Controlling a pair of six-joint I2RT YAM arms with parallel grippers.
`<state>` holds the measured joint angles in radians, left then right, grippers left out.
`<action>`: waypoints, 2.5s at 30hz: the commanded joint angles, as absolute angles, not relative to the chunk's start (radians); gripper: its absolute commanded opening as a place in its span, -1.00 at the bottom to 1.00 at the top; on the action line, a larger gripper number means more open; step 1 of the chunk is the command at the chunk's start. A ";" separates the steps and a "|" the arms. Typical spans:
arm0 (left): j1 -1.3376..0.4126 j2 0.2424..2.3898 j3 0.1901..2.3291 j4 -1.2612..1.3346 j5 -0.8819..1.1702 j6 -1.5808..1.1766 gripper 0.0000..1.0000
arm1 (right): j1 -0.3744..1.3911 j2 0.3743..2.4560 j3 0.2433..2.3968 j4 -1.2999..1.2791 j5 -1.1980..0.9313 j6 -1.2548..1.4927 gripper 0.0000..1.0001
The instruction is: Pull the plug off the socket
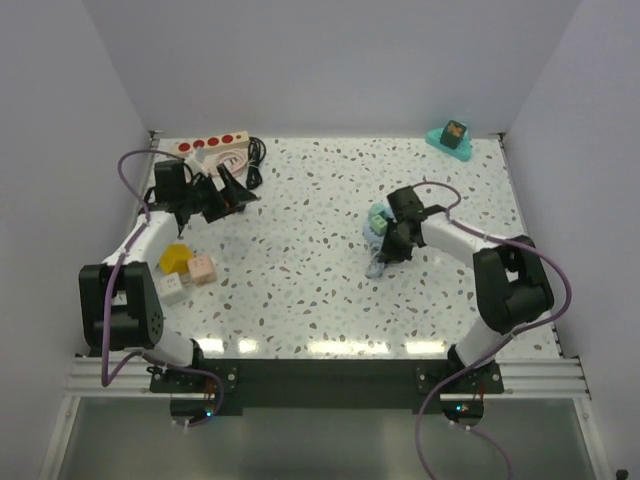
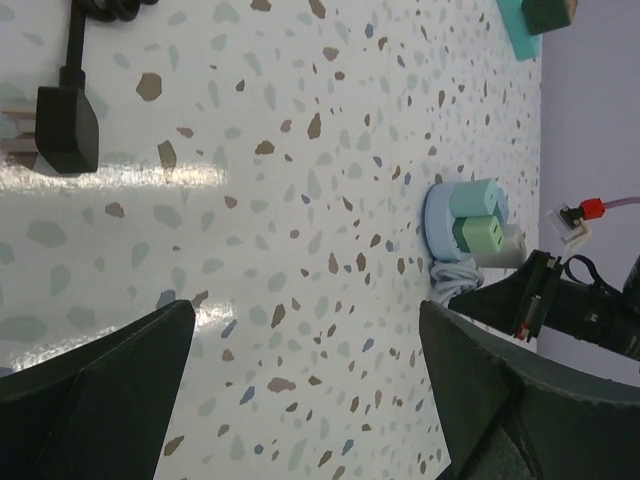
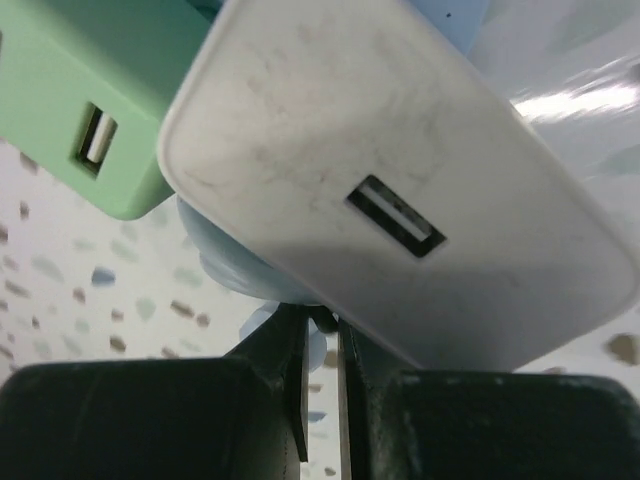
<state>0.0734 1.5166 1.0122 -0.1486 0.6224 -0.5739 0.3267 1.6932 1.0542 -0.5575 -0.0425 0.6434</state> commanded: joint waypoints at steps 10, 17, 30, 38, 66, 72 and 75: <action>-0.126 1.457 0.945 -0.239 0.511 -0.518 1.00 | 0.755 1.666 0.954 -0.456 -0.279 0.635 -0.26; -0.228 1.439 0.953 -0.250 0.445 -0.560 1.00 | 0.755 1.593 1.026 -0.479 -0.230 0.595 0.97; -0.465 1.496 1.074 -0.376 0.291 -0.451 1.00 | 0.632 1.270 1.015 -0.489 -0.164 0.589 0.97; -0.616 1.635 1.302 -0.577 0.128 -0.434 1.00 | 0.520 1.198 1.045 -0.682 0.078 0.607 0.98; -0.821 1.758 1.399 -0.724 -0.133 -0.969 0.99 | 0.445 1.262 1.002 -0.710 0.066 0.683 0.97; -0.821 1.827 1.411 -0.703 -0.156 -0.942 0.85 | 0.428 1.264 0.982 -0.678 0.026 0.686 0.97; -0.819 1.862 1.419 -0.684 -0.141 -0.919 0.72 | 0.423 1.267 0.976 -0.669 0.011 0.683 0.96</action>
<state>-0.8207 1.8194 1.3911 -0.7341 -0.1326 -0.9318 0.4305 1.2652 0.9836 -0.6983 0.0376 0.6731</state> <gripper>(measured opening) 0.874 0.981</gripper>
